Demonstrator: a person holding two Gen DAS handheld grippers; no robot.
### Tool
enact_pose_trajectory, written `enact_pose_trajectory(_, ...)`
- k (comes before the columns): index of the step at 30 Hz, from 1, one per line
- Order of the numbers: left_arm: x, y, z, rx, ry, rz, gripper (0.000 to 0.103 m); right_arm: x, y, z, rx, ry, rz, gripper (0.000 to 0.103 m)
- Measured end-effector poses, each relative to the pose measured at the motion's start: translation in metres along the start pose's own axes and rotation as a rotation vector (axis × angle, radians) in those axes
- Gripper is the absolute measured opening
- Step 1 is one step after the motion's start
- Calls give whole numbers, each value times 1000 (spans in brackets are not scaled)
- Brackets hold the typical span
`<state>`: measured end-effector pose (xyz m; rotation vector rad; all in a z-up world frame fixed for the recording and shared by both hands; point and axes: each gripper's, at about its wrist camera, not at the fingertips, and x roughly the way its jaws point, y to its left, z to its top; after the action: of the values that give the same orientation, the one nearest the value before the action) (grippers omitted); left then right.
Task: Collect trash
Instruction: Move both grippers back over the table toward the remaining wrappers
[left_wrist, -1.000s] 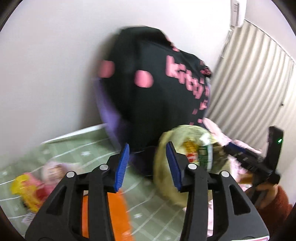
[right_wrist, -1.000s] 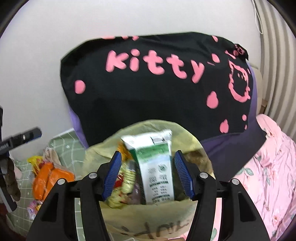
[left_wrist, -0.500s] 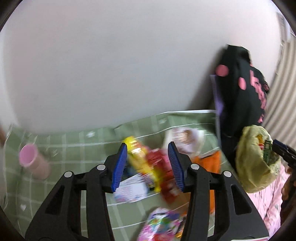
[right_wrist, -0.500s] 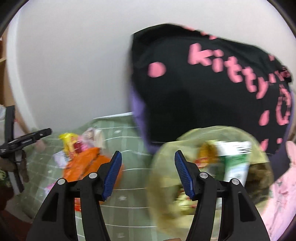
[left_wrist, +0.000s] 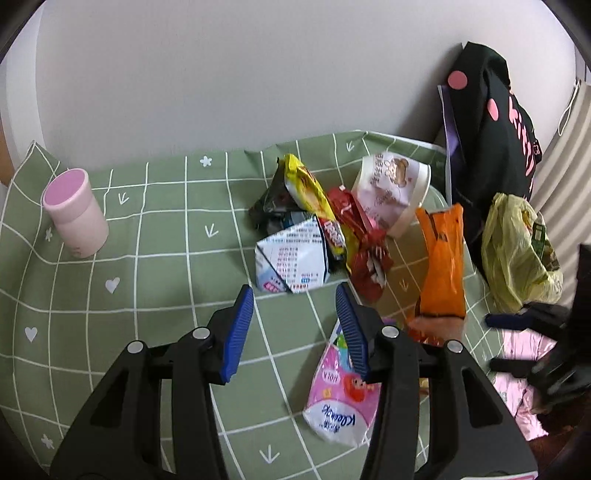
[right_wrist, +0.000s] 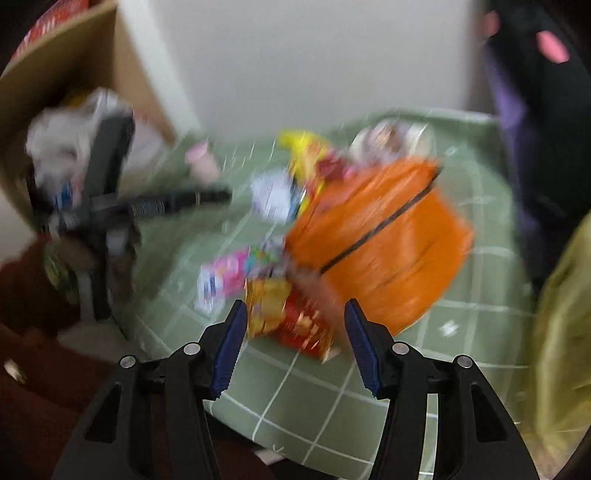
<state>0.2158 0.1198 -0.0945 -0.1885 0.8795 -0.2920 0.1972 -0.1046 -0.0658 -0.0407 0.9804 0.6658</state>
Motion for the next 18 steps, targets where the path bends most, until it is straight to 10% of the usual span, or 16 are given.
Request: enact_pose_trajectory(18, 1, -5, -25, 40, 106, -9, 44, 46, -22, -10, 47, 44, -89, 51)
